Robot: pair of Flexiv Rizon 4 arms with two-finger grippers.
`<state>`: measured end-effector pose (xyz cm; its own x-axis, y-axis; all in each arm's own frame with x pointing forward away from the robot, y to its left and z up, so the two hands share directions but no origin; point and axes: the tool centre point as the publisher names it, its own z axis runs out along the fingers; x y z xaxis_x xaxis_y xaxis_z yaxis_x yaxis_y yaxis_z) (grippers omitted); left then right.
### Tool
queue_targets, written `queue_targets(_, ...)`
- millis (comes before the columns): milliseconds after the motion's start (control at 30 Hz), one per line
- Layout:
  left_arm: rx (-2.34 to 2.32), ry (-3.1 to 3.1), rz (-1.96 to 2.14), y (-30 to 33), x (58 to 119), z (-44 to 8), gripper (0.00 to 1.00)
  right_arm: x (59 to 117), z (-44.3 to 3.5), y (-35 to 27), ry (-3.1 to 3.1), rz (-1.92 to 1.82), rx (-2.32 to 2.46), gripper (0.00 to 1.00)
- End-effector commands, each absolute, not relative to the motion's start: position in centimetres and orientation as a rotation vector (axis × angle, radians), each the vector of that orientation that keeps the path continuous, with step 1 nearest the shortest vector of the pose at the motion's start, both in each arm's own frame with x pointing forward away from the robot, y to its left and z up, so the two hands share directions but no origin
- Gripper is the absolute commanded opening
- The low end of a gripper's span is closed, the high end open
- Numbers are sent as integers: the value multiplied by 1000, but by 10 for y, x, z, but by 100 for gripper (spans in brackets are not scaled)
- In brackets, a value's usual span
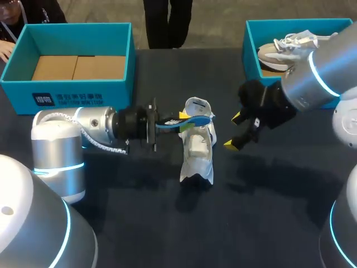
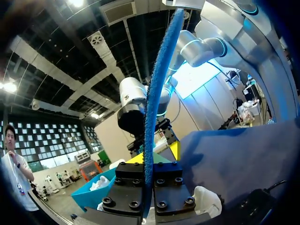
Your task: Take the shoe out of the shoebox, open the shoe tongue, remove and reinsert the insole, then place the shoe into the shoebox
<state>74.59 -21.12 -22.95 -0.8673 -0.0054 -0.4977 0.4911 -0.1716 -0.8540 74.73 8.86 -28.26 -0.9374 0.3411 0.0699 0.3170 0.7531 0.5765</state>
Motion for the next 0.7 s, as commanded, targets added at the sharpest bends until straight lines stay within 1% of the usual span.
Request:
queue_targets(33, 539, 1760, -2111, -212, 743, -233, 0, 752, -297, 90, 2903, 977, 535, 100)
queue_targets(267, 507, 1758, -2118, -211, 742, -240, 0, 753, -315, 92, 2937, 1021, 519, 100)
queue_targets(700, 469, 1821, -2117, -208, 738, -251, 0, 752, -316, 92, 2927, 1047, 551, 100)
